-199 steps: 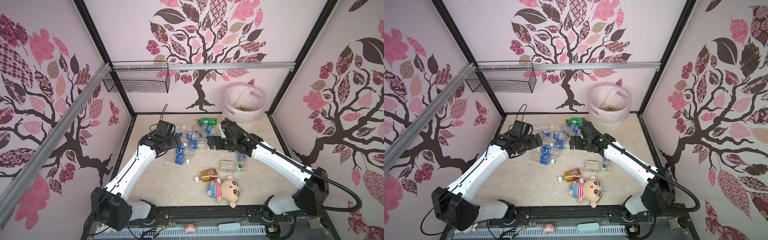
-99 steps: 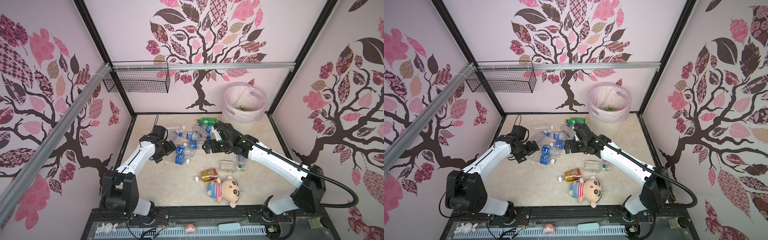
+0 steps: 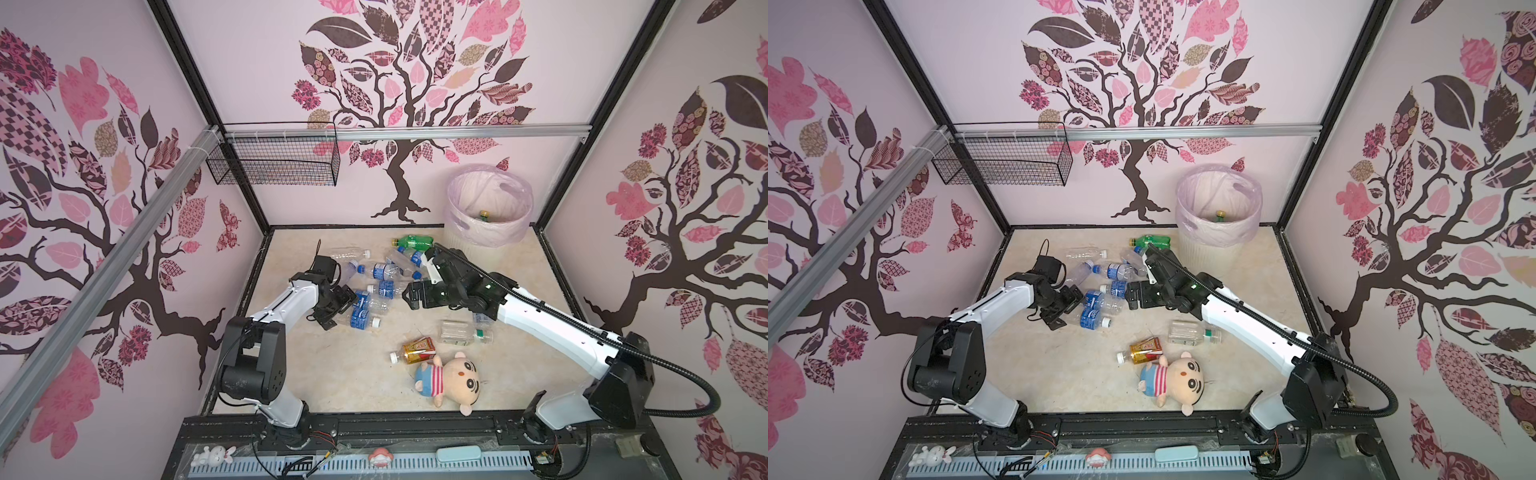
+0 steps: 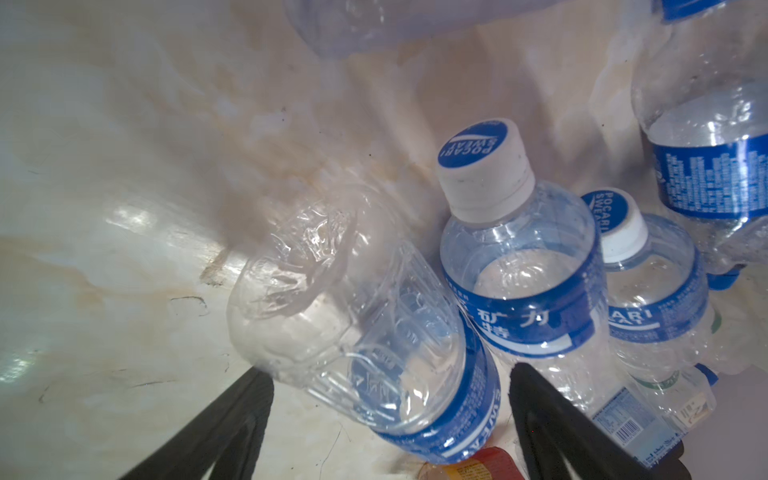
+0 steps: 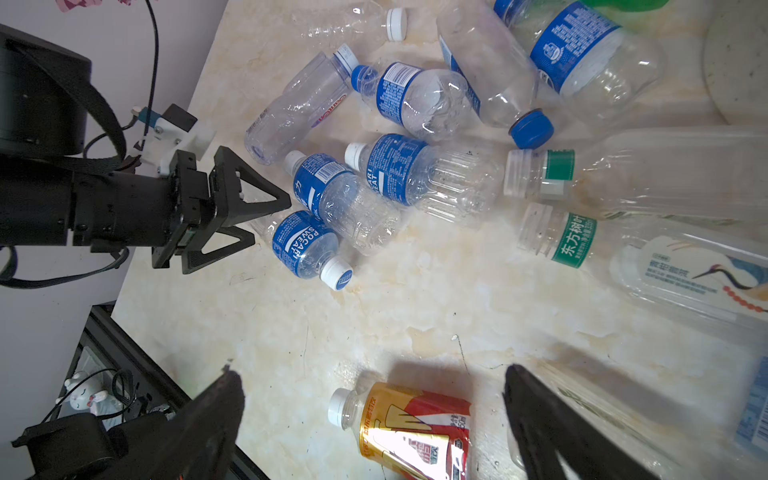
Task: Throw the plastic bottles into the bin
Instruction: 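Lower the left gripper onto a clear blue-labelled water bottle and grasp it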
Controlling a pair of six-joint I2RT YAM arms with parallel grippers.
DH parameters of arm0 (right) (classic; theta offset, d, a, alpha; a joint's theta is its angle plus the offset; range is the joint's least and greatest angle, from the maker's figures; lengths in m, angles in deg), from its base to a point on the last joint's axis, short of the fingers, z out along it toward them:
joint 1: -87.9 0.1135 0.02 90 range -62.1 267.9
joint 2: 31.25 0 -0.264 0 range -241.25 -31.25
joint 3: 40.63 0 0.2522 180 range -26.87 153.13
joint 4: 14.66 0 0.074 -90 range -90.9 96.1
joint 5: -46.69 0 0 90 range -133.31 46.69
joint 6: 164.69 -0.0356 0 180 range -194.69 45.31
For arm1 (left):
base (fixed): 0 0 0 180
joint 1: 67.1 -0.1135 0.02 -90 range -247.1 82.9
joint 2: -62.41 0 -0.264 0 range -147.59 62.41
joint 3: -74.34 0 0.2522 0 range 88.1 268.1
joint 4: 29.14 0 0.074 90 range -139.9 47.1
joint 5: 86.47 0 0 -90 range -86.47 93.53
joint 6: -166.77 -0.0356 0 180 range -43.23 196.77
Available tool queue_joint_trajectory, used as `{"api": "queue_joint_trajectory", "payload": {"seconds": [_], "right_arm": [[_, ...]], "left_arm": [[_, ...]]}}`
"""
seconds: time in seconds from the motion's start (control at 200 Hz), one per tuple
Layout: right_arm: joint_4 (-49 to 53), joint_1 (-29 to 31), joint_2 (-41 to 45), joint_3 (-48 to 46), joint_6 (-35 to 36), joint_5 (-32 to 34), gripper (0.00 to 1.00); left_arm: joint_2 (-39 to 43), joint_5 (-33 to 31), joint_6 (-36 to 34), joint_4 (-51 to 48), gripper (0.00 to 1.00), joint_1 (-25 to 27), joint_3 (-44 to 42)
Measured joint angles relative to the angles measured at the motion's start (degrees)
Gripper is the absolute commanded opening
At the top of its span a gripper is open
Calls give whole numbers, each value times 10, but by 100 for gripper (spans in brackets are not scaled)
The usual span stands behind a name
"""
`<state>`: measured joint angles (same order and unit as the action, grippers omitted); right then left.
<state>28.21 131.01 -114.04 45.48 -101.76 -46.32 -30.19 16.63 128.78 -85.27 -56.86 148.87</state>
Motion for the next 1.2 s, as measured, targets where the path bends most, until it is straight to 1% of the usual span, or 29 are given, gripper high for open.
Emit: {"api": "queue_joint_trajectory", "payload": {"seconds": [0.15,0.515,0.675,0.815,1.07,1.2], "right_arm": [[-1,0,19,-8,-2,14,100],[-11,0,20,-8,1,13,100],[-15,0,20,-9,1,7,100],[-24,0,21,-16,0,2,100],[-25,0,30,-40,-12,3,100],[-18,0,47,-54,-20,11,100]], "left_arm": [[-2,0,7,10,89,0,-14],[-44,-5,4,38,76,-1,-21],[-45,-7,-1,46,71,-2,-28],[-38,-9,-11,57,64,-4,-40],[-26,-7,-27,65,58,-6,-46],[5,-1,-29,63,57,-6,-53]]}}
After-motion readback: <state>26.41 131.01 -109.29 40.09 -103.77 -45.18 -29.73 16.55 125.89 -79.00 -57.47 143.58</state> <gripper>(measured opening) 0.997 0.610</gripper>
